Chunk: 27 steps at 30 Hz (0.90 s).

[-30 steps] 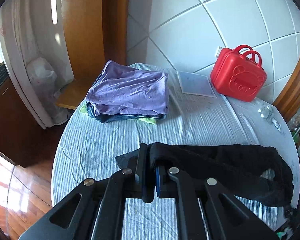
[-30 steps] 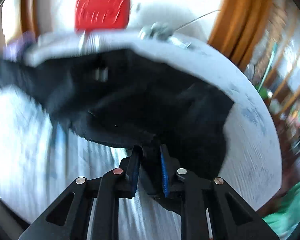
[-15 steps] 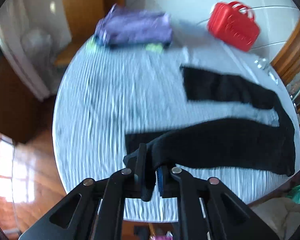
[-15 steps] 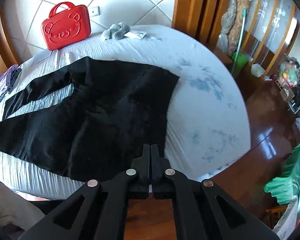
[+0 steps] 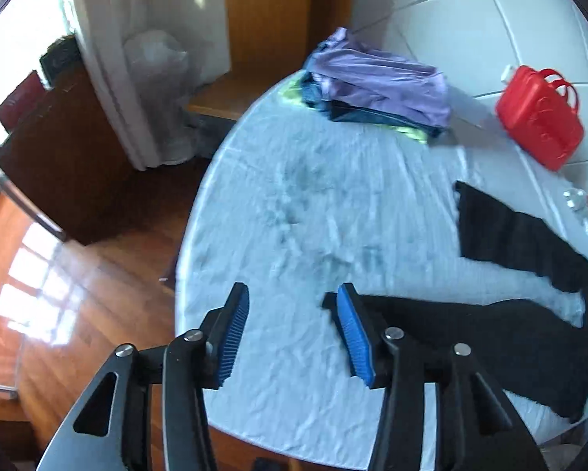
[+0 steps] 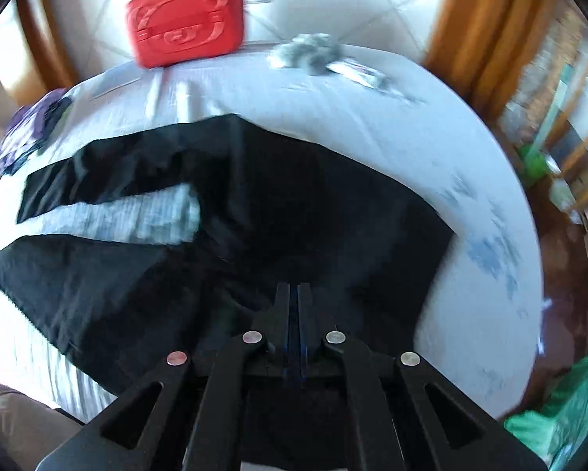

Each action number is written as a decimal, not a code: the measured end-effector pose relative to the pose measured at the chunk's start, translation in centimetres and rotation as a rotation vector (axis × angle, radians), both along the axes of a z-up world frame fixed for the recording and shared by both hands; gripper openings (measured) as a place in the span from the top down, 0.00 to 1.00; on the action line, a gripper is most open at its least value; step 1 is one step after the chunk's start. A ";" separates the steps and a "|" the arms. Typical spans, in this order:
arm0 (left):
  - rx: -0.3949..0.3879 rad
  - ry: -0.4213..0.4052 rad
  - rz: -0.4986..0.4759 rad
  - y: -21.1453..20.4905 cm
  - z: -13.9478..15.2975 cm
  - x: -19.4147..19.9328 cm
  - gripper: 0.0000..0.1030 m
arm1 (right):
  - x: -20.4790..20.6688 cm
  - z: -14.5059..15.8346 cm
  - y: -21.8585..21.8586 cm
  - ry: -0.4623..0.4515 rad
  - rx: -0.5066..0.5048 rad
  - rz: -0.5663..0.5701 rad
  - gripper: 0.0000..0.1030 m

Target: Fold clothes

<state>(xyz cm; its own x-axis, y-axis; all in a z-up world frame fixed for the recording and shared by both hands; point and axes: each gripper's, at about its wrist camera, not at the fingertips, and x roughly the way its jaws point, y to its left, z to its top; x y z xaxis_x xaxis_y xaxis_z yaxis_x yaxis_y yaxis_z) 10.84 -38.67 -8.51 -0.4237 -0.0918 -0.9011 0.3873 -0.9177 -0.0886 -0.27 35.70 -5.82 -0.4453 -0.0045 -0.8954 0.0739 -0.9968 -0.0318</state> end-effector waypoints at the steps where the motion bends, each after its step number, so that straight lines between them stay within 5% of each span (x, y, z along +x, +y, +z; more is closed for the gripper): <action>1: 0.028 -0.007 -0.015 0.3 -0.6 -0.8 0.52 | -0.6 0.0 -0.9 -0.005 0.008 0.025 0.97; 6: 0.076 -0.093 -0.061 2.1 -4.5 -3.1 0.52 | -4.6 -0.5 -8.5 -0.039 0.025 0.257 0.96; 11: 0.187 -0.063 0.041 1.7 -5.0 -1.2 0.52 | -8.5 -1.4 -16.6 -0.034 -0.019 0.453 0.95; 14: 0.290 -0.029 0.117 1.5 -5.2 -0.6 0.44 | -10.1 -1.9 -22.1 -0.034 -0.037 0.575 0.86; 19: 0.319 -0.036 0.160 1.9 -7.2 -2.3 0.42 | -11.1 -2.6 -31.3 -0.038 -0.033 0.797 0.74; 21: 0.345 -0.009 0.169 2.1 -8.1 -3.0 0.59 | -11.5 -3.2 -33.4 -0.054 -0.049 0.831 0.74; 22: 0.349 -0.001 0.168 2.3 -8.4 -3.1 0.99 | -11.7 -3.4 -34.2 -0.064 -0.060 0.845 0.74; 27: 0.272 0.098 0.182 4.4 -4.8 0.8 0.98 | -11.6 -4.4 -38.9 -0.122 -0.115 0.953 0.74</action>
<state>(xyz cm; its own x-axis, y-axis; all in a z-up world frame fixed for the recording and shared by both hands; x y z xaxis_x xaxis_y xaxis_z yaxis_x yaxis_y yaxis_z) 11.68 -34.29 -13.27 -0.5082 0.0638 -0.8589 0.5203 -0.7720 -0.3652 -11.91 -3.22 -10.23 -0.1136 -0.4065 -0.9066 0.8494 -0.5131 0.1237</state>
